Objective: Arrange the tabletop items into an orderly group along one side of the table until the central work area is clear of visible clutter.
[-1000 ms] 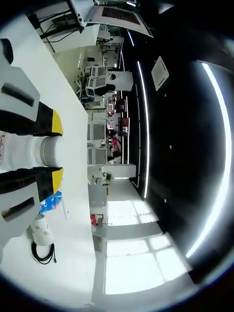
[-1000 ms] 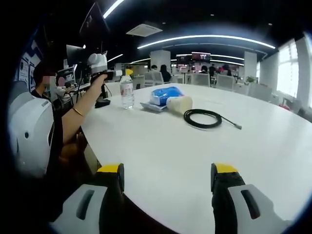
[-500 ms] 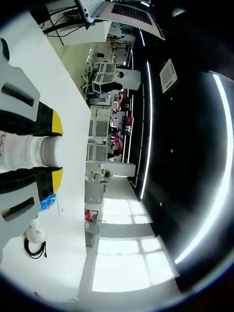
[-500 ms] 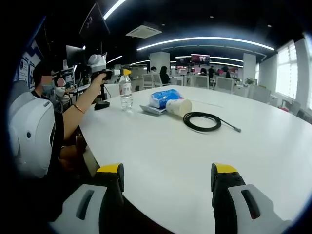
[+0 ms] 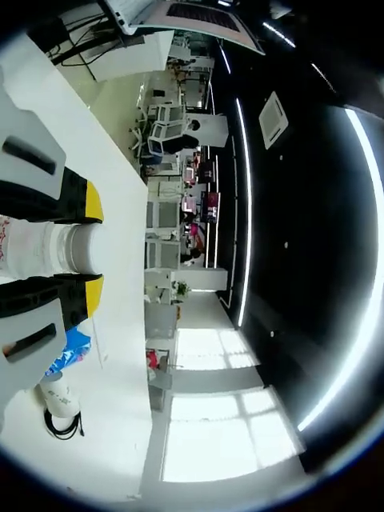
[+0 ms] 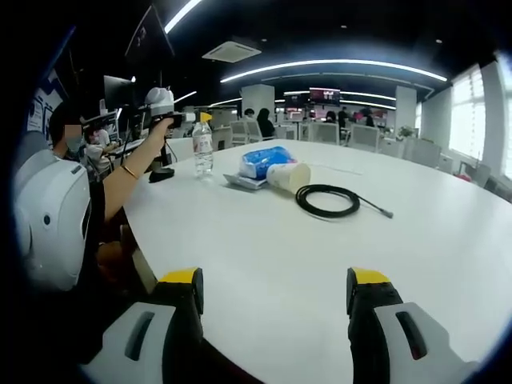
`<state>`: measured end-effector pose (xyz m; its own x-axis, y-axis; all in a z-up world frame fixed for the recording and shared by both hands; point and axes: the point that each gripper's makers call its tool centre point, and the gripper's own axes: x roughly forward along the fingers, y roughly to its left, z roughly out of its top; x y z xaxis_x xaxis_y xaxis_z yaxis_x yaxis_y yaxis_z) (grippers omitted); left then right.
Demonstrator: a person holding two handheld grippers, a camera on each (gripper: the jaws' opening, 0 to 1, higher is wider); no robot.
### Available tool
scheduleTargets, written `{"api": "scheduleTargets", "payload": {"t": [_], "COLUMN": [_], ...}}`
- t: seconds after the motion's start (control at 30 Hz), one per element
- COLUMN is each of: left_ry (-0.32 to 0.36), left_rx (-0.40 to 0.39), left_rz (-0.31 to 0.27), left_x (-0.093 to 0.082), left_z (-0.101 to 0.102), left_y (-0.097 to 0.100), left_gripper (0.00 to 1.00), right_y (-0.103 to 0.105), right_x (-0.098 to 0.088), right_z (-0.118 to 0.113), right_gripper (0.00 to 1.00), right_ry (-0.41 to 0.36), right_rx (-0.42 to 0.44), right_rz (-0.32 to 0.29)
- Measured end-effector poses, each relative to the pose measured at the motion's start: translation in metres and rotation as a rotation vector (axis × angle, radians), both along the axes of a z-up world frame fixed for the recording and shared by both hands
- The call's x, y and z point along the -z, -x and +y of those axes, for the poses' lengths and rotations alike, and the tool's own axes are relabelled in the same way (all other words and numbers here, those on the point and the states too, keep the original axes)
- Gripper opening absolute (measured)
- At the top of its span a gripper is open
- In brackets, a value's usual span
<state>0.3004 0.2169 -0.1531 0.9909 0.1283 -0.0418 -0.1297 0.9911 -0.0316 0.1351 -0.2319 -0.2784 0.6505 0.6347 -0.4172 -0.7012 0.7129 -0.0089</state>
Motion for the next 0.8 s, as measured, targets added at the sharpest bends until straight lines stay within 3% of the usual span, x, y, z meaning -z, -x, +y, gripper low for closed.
{"api": "scheduleTargets", "payload": {"t": [0.5, 0.8], "left_ry": [-0.002, 0.008], "left_rx": [-0.012, -0.01], "left_rz": [0.035, 0.056], "left_x": [0.004, 0.009], "left_z": [0.024, 0.027], "left_y": [-0.026, -0.036], "left_gripper": [0.21, 0.21], "right_y": [-0.015, -0.019], "right_x": [0.0, 0.002], "right_z": [0.001, 0.005], "right_gripper": [0.7, 0.7], "right_ry": [0.023, 0.028], "right_rx": [0.007, 0.005], "right_rz": [0.004, 0.013]}}
